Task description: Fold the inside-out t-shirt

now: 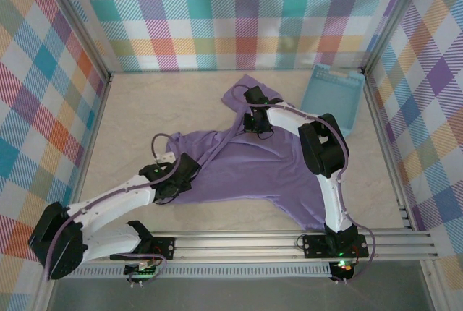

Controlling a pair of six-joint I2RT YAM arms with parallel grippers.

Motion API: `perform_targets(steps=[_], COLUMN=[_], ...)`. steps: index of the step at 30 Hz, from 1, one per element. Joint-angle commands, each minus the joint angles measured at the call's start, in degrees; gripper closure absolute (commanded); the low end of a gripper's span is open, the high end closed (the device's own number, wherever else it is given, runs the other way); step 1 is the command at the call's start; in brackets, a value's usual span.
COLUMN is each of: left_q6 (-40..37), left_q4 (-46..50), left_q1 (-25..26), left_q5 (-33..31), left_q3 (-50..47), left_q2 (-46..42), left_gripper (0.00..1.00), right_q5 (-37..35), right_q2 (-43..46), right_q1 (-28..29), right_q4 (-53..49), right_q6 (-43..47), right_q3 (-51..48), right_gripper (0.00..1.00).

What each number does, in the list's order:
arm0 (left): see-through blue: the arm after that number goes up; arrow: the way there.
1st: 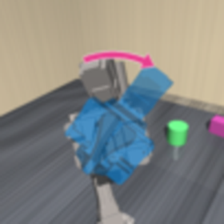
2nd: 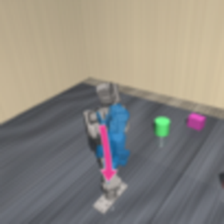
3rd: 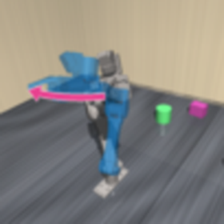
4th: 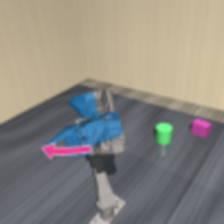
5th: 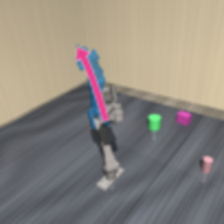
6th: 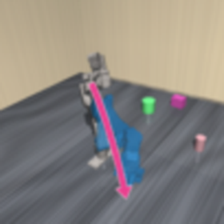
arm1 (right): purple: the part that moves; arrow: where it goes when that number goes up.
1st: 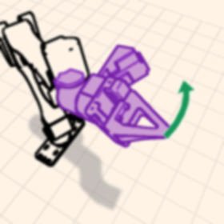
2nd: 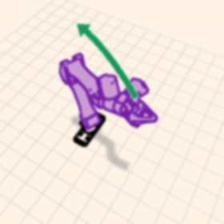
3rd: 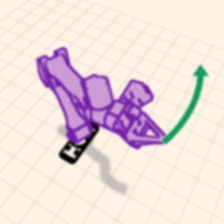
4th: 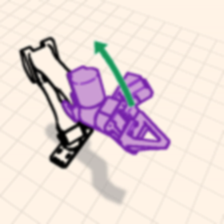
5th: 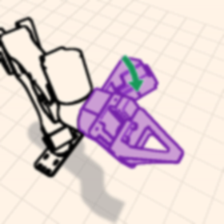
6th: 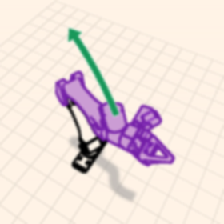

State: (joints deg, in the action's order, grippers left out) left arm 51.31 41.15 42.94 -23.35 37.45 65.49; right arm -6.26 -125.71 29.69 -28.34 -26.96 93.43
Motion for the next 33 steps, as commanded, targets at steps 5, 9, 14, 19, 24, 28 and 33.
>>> perform_targets(steps=[5,9,14,19,24,28,33], left_q6=[-0.2,-2.3,-4.0,-5.2,-6.0,-7.5,-10.7], left_q4=[-2.3,-4.7,-5.8,-5.7,-5.9,-7.1,-8.1], left_q1=[-1.0,-3.2,-5.3,-6.5,-8.9,-12.7,-20.7], left_q5=[0.7,0.4,0.5,-0.6,-1.4,0.3,4.6], left_q3=[2.5,3.5,4.3,4.1,2.5,0.3,-1.5], left_q2=[6.3,7.5,9.8,11.3,8.6,2.7,-7.6], left_gripper=[0.64,0.64,0.7,0.83,0.97,1.0,1.0], right_q5=[-0.8,-0.8,-0.6,-0.9,-0.8,2.5,4.6], right_q2=[0.9,0.7,0.6,0.7,2.0,6.3,11.7], right_q1=[-0.6,-0.6,-0.6,-0.6,-0.7,-0.3,3.2], right_q4=[-2.5,-2.2,-2.1,-2.3,-1.8,2.7,7.1], right_q6=[-0.2,-0.2,-0.3,-0.3,-1.5,-5.5,-8.8], right_q3=[-1.5,-1.6,-1.9,-1.8,-3.9,-11.0,-19.4], right_gripper=[0.86,0.86,0.86,0.87,0.9,0.95,0.98])
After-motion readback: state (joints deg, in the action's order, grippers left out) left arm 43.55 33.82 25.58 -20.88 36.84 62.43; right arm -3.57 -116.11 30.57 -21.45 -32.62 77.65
